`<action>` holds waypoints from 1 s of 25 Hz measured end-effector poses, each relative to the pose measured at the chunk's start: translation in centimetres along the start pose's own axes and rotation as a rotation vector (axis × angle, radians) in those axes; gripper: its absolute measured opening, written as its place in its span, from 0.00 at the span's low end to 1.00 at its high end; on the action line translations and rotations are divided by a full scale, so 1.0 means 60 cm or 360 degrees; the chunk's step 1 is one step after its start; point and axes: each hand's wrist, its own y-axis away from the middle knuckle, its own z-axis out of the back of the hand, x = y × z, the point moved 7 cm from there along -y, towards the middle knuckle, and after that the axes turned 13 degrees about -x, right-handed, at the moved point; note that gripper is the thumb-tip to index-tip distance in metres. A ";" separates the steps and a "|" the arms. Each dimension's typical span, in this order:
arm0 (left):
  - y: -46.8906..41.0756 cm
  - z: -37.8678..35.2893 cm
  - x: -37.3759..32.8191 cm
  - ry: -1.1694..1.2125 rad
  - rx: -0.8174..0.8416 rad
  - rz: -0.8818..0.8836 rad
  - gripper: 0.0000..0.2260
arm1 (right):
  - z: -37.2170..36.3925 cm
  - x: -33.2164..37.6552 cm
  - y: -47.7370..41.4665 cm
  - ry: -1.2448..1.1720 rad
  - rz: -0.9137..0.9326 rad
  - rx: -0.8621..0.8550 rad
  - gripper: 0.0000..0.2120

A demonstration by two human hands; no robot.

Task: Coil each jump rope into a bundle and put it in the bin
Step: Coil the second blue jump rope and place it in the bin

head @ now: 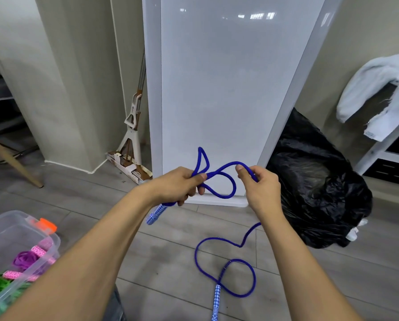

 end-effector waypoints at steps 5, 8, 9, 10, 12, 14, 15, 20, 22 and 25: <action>-0.004 -0.006 0.020 0.0385 0.0028 0.0248 0.10 | -0.011 -0.012 0.003 0.0071 -0.0082 0.0218 0.10; -0.029 0.045 0.038 0.0449 -0.0575 0.0305 0.10 | -0.016 -0.018 0.001 0.0191 0.0002 0.0344 0.07; -0.033 0.062 0.045 0.0532 -0.0759 0.0347 0.10 | -0.014 -0.020 0.001 0.0179 0.0003 0.0366 0.08; -0.035 0.073 0.051 0.0631 -0.0885 0.0396 0.10 | -0.012 -0.019 0.000 0.0149 -0.0010 0.0387 0.08; -0.035 0.074 0.061 0.0786 -0.0923 0.0488 0.08 | -0.011 -0.013 0.002 0.0107 -0.0017 0.0436 0.07; -0.033 0.056 0.060 0.0892 -0.0810 0.0543 0.06 | -0.019 -0.002 0.010 0.0020 -0.0043 0.0466 0.10; -0.030 0.046 0.054 0.0920 -0.0757 0.0537 0.05 | -0.025 0.007 0.016 -0.0030 -0.0043 0.0483 0.12; -0.016 0.015 0.017 0.0748 -0.0590 0.0317 0.06 | -0.053 0.037 0.053 -0.0221 -0.0106 0.0496 0.05; -0.012 0.003 0.014 0.0721 -0.0552 0.0289 0.07 | -0.064 0.045 0.066 -0.0271 -0.0122 0.0488 0.02; -0.010 -0.014 0.017 0.0753 -0.0564 0.0331 0.08 | -0.078 0.054 0.088 -0.0267 -0.0093 0.0514 0.00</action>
